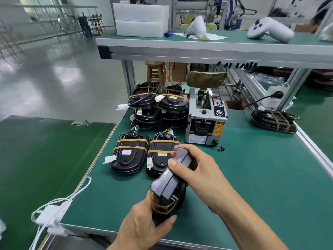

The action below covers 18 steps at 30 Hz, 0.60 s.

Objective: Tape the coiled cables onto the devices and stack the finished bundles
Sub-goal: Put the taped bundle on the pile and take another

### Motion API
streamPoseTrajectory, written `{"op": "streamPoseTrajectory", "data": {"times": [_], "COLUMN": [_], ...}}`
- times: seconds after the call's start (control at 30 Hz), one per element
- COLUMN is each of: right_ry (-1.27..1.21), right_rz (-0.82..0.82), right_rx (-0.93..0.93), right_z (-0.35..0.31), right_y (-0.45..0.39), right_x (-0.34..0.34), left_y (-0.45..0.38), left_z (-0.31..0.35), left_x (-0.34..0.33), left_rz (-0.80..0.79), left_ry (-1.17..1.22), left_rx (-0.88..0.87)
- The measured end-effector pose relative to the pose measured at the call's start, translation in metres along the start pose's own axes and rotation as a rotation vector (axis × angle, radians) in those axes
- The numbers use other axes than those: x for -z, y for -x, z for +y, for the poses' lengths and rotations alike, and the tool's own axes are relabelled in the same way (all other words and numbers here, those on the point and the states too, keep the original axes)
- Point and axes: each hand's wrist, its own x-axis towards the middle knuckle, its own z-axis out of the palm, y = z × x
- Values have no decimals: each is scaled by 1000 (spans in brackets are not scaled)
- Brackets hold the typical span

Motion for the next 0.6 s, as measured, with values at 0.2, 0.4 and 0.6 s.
{"op": "streamPoseTrajectory", "data": {"times": [0.2,0.4,0.6], "right_ry": [4,-55,-230], "right_rz": [-34,69,-15], "right_rx": [-16,-17,-184], "right_z": [1,0,-3], "right_y": [2,2,-4], "right_x": [3,1,9], "left_y": [-1,-5,-3], "left_z": [-3,-9,-3], "left_x": [-2,-4,-1], "left_rz": [0,11,70], "left_ry": [-10,-3,-4], "left_rx": [-3,-15,55]}}
